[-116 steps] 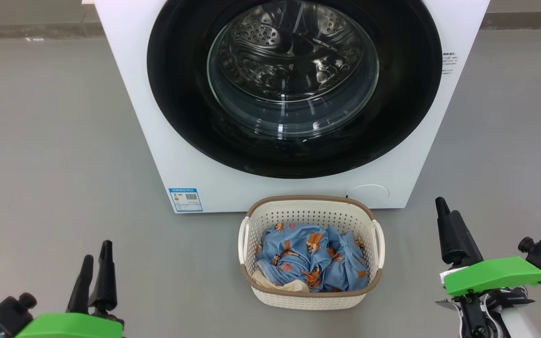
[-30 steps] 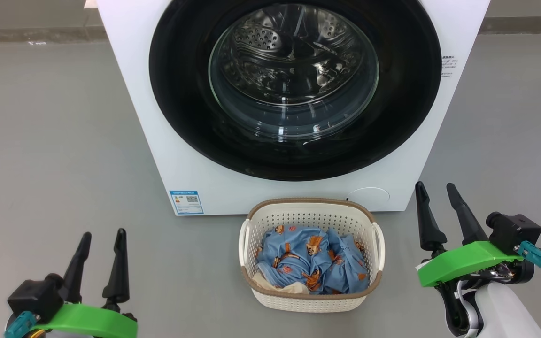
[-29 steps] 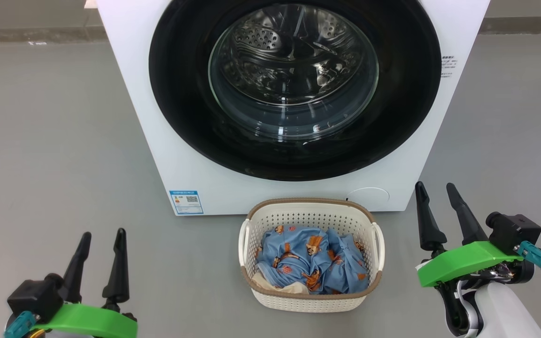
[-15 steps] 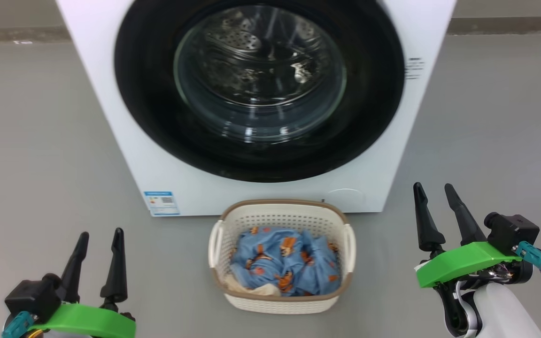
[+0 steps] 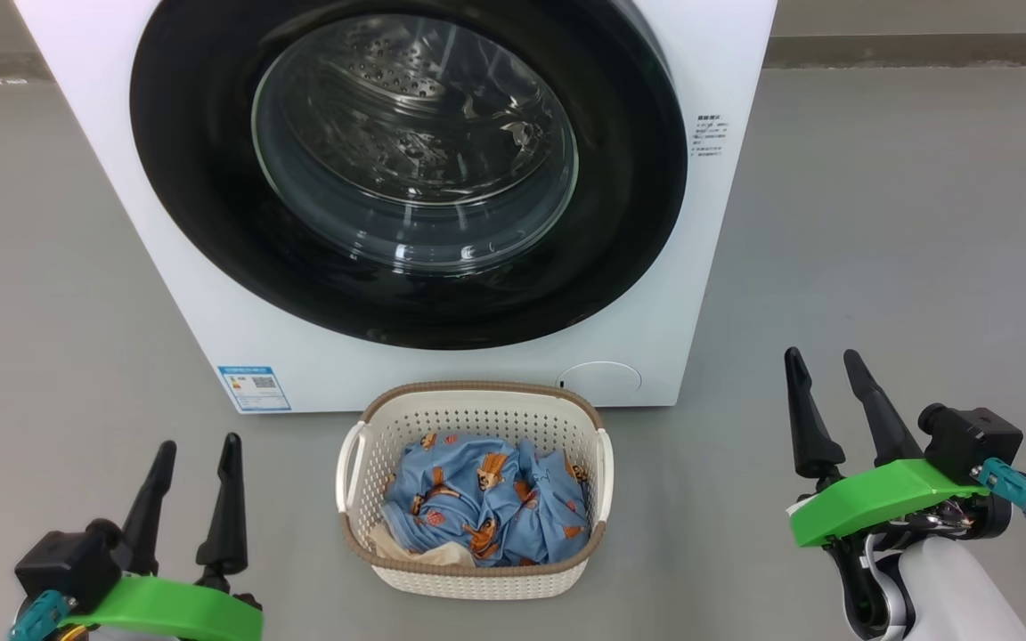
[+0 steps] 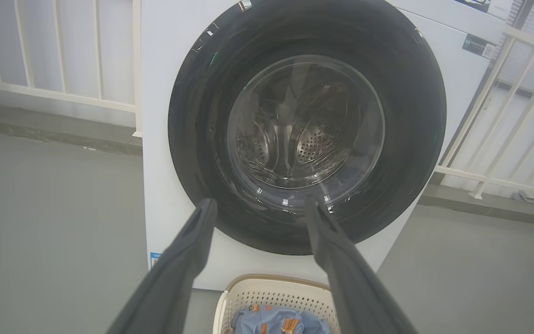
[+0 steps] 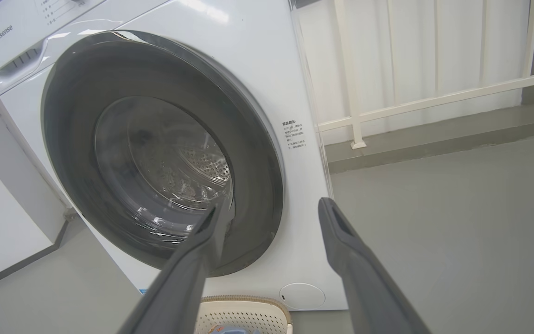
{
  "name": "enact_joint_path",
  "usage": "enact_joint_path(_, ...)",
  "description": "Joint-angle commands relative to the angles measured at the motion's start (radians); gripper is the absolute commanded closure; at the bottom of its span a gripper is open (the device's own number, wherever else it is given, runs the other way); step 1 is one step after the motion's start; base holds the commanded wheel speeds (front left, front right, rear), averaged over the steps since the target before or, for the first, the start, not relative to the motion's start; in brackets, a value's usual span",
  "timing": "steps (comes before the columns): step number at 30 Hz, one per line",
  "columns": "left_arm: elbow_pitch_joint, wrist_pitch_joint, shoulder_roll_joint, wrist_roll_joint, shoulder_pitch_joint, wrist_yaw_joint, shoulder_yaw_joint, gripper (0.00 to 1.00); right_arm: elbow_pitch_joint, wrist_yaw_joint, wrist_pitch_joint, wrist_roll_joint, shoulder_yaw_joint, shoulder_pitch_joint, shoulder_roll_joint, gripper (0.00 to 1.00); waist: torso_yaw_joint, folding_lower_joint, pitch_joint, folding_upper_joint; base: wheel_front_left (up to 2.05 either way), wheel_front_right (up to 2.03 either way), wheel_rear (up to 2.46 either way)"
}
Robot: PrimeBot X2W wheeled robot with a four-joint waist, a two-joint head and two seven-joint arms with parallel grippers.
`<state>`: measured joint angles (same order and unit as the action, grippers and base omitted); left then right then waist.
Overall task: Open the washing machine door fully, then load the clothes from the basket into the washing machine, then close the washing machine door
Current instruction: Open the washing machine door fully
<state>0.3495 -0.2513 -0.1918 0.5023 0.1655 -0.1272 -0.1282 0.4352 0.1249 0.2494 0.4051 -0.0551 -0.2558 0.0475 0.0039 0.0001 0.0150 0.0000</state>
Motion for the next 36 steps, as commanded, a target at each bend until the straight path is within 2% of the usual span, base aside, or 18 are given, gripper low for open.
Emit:
enact_joint_path(1,-0.014,-0.01,-0.023,0.006,0.051,-0.003,0.031,0.0,-0.021,0.006,0.012,0.002,-0.025,-0.032,0.003,0.0,0.0,0.0,0.001,0.0,0.05,0.05,-0.09)
enact_joint_path(36,-0.015,-0.01,-0.03,0.001,0.049,-0.003,0.027,0.0,-0.014,0.006,0.012,0.043,-0.048,-0.031,0.003,0.0,-0.002,-0.0001,-0.003,0.0,0.0,0.0,0.0)
